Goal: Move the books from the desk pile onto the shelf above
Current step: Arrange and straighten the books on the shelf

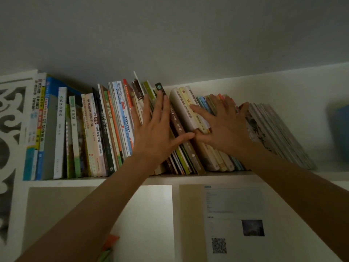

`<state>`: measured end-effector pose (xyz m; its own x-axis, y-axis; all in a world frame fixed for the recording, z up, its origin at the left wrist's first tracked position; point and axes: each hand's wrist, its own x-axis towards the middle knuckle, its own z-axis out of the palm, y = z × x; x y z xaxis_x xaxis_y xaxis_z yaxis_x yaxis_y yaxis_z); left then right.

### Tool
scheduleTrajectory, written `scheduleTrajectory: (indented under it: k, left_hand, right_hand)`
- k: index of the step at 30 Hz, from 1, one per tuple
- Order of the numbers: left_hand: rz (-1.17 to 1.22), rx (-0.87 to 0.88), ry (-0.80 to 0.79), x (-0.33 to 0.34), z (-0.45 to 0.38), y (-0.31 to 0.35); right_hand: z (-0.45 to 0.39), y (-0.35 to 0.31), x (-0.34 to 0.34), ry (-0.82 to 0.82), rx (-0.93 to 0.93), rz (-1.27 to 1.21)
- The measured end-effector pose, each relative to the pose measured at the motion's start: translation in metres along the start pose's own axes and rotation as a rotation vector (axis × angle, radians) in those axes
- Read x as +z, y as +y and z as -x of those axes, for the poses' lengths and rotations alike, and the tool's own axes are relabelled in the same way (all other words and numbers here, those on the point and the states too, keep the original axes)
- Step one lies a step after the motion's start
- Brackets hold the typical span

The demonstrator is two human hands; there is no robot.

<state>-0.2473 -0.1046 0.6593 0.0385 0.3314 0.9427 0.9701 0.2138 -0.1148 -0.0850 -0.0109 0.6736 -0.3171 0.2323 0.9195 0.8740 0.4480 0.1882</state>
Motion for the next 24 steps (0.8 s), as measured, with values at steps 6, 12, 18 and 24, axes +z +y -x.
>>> scheduleTrajectory:
  k: [6,12,18,24]
  left_hand:
    - [-0.072,-0.041,-0.094,0.014,-0.019,0.004]
    - [-0.111,-0.012,-0.153,0.012,-0.024,0.0]
    - [-0.059,0.028,-0.208,0.017,-0.011,0.001]
    - [0.128,0.197,-0.104,0.02,-0.002,-0.016]
  right_hand:
    - [-0.001,0.005,0.004,0.022,0.004,0.023]
    - [-0.001,-0.002,0.01,0.033,-0.003,0.02]
    - [0.001,-0.009,0.005,0.008,-0.016,-0.025]
    - [0.006,-0.019,0.002,0.008,-0.023,-0.084]
